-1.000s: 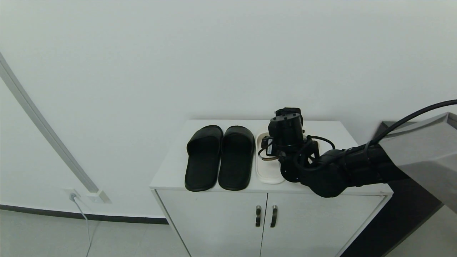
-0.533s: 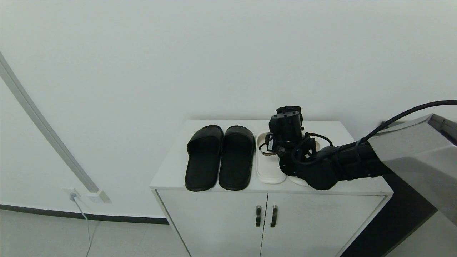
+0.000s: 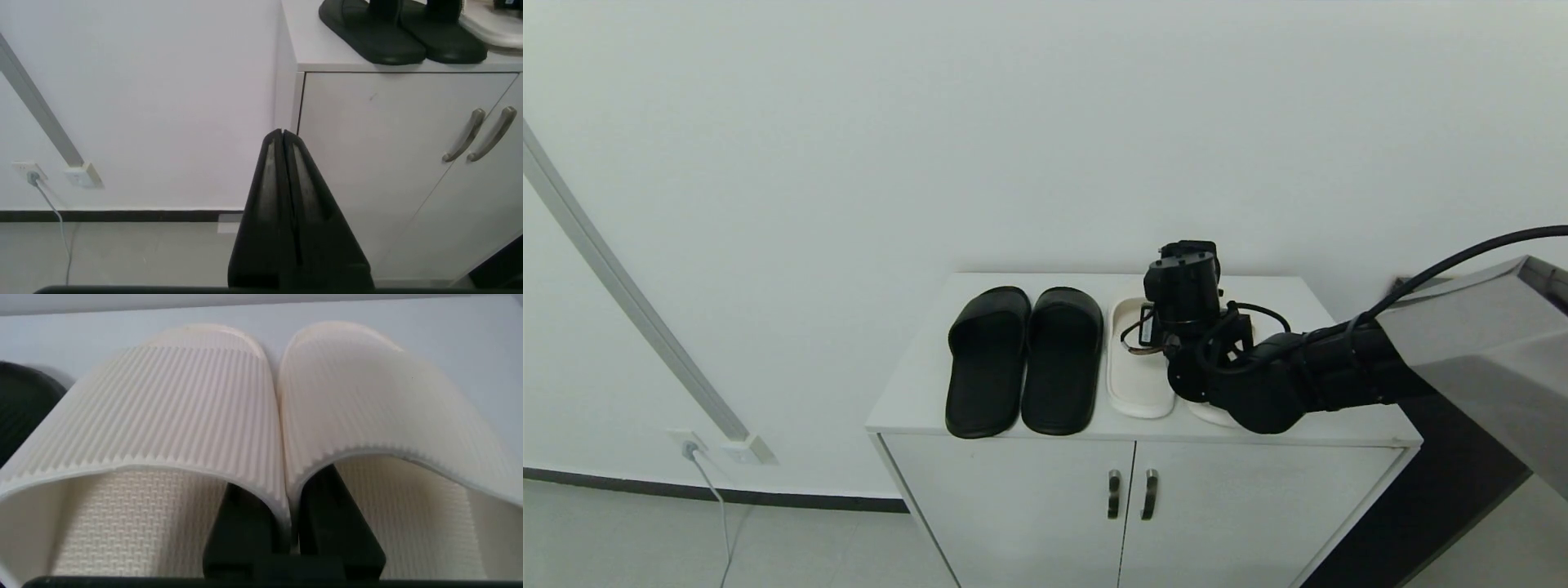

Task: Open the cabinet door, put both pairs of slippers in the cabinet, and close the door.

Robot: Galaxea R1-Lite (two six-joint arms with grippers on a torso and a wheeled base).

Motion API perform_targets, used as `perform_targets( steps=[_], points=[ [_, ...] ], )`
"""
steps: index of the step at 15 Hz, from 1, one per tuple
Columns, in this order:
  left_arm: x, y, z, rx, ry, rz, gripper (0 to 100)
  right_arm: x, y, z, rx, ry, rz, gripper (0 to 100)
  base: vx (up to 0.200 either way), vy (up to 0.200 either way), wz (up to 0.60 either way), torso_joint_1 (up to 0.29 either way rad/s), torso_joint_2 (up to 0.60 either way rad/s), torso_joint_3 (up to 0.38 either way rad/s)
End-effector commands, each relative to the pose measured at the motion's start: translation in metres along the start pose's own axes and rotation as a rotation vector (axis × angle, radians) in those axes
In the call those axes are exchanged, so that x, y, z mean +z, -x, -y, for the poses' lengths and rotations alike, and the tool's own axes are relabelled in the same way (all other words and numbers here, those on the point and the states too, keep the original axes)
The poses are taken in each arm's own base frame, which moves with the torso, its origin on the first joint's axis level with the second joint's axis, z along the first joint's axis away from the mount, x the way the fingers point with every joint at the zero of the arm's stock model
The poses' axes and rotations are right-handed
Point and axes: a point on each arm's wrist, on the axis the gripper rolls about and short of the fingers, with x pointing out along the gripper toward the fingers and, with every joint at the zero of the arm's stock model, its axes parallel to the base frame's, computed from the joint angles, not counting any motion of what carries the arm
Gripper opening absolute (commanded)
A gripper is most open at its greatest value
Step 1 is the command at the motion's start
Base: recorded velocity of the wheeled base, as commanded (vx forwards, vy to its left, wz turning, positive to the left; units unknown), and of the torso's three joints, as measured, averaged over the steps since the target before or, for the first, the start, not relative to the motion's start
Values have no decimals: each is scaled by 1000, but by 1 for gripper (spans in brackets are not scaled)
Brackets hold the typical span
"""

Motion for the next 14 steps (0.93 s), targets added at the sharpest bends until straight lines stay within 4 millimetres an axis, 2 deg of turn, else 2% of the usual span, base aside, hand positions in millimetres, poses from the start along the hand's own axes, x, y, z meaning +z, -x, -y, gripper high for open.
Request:
perform_targets(
  steps=[1, 2, 5, 7, 9, 11, 12, 14],
  points=[
    [0, 0, 0, 0, 0, 0, 0, 19, 21, 11, 18, -1, 20, 0, 0, 0, 0, 0, 0, 0],
    [0, 0, 0, 0, 0, 1, 0, 28, 41, 17, 46, 16, 23, 0, 0, 0, 0, 0, 0, 0],
    [0, 0, 0, 2, 0, 1, 0, 41, 74, 34, 121, 49, 24, 0, 0, 0, 0, 0, 0, 0],
    [0, 0, 0, 2, 0, 0, 0, 49, 104, 48, 226, 77, 21, 0, 0, 0, 0, 0, 0, 0],
    [0, 0, 0, 2, -1, 1, 0, 51, 129, 62, 342, 99, 12, 0, 0, 0, 0, 0, 0, 0],
    [0, 0, 0, 0, -1, 1, 0, 44, 150, 75, 483, 119, -24, 0, 0, 0, 0, 0, 0, 0],
    [0, 0, 0, 0, -3, 0, 0, 39, 159, 82, 561, 131, -47, 0, 0, 0, 0, 0, 0, 0],
    [0, 0, 0, 0, -1, 0, 0, 43, 171, 92, 660, 144, -40, 0, 0, 0, 0, 0, 0, 0]
  ],
)
